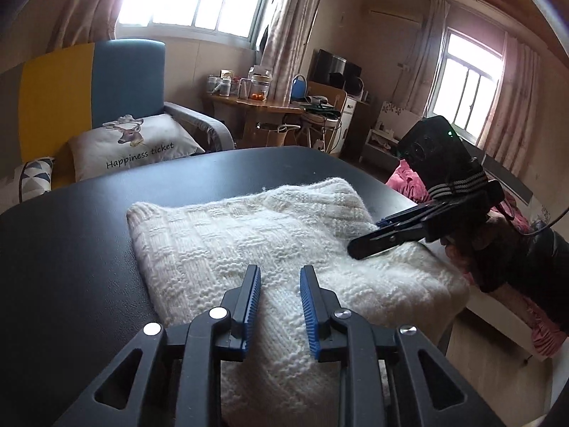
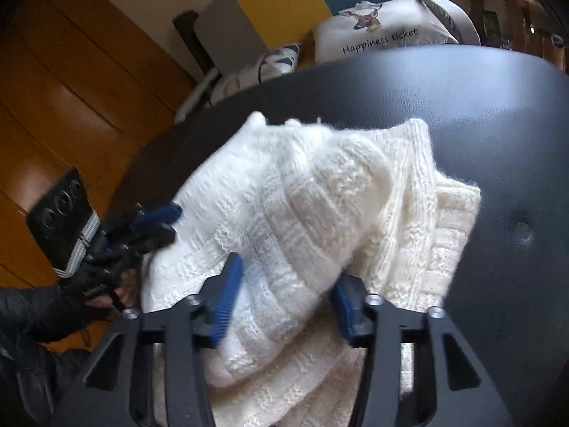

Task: Fold clothes
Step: 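Grasp the sweater's folded edge with the right gripper, then lift the grasped sweater edge with the right gripper and fold it over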

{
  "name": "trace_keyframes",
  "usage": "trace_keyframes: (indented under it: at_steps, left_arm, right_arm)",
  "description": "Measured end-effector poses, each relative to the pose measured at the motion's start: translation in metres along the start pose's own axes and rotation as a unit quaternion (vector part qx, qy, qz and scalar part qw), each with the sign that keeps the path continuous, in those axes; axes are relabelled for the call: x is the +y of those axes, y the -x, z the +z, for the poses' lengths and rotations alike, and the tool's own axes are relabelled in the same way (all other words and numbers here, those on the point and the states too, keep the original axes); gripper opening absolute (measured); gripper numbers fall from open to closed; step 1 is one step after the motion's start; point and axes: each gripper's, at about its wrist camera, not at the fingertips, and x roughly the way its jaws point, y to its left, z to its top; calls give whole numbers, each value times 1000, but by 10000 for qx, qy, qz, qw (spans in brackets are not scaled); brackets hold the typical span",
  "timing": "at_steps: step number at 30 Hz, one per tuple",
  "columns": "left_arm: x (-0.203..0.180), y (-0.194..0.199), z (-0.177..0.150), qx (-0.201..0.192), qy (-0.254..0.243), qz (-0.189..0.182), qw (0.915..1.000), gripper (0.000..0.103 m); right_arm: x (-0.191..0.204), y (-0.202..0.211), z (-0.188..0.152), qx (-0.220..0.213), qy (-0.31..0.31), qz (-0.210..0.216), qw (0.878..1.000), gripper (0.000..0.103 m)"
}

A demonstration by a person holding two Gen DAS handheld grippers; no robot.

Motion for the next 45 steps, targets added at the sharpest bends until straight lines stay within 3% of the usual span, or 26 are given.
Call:
trace_keyframes:
  at_steps: [3, 6, 8, 11, 15, 16, 18, 19, 20, 26, 31, 33, 36, 38, 42, 45]
  left_arm:
    - [-4, 2, -1, 8, -162, 83, 9998, 23]
    - [-7, -1, -3, 107, -309, 115, 9994, 24]
    - [-8, -2, -4, 112, -313, 100, 9994, 24]
    - [-7, -2, -4, 127, -228, 55, 9996, 25]
    - [-5, -2, -4, 161, -224, 56, 9996, 26]
    - [-5, -2, -4, 170, -228, 60, 9996, 26]
    - [-5, -3, -5, 188, -229, 65, 9995, 26]
    - [-5, -3, -5, 191, -223, 64, 9995, 26]
    - [-6, -3, -5, 191, -219, 65, 9996, 26]
    - [-9, 1, -5, 150, -294, 156, 9993, 26]
    - [-4, 16, 11, -166, -127, 86, 9997, 27]
    - [0, 10, 15, -38, -36, 80, 10000, 27]
    - [-1, -1, 8, 232, -14, 50, 9997, 27]
    - [-3, 1, 5, 176, 8, -9, 9998, 27]
    - [1, 11, 6, -43, 241, -262, 9994, 27]
    - [-11, 1, 9, 129, -49, -541, 9984, 31]
  right_arm:
    - [3, -3, 3, -186, -51, -79, 9998, 49]
    - [8, -15, 5, -68, 35, -35, 10000, 53]
    - [7, -26, 6, 195, -74, 81, 9997, 88]
    - [19, -31, 7, 228, 216, -277, 9991, 88]
    - [27, -27, 9, 180, 109, -444, 9988, 88]
    - [27, -25, 9, 152, 85, -454, 9988, 82]
    - [27, -22, 10, 95, 37, -474, 9988, 49]
    - [27, -21, 10, 66, 13, -484, 9988, 25]
    - [27, -19, 11, 38, -11, -494, 9988, 23]
    - [37, -5, 18, -270, 10, -609, 9978, 16]
    - [77, 26, 53, -684, 1010, -762, 9896, 16]
    - [81, 21, 65, -617, 1315, -972, 9846, 16]
    - [50, -12, 64, -92, 1040, -1114, 9883, 16]
    - [25, -34, 55, 260, 688, -1107, 9911, 16]
    - [-1, -30, 37, -45, 39, -613, 9981, 16]
    - [-8, -26, 30, -114, -97, -505, 9986, 19]
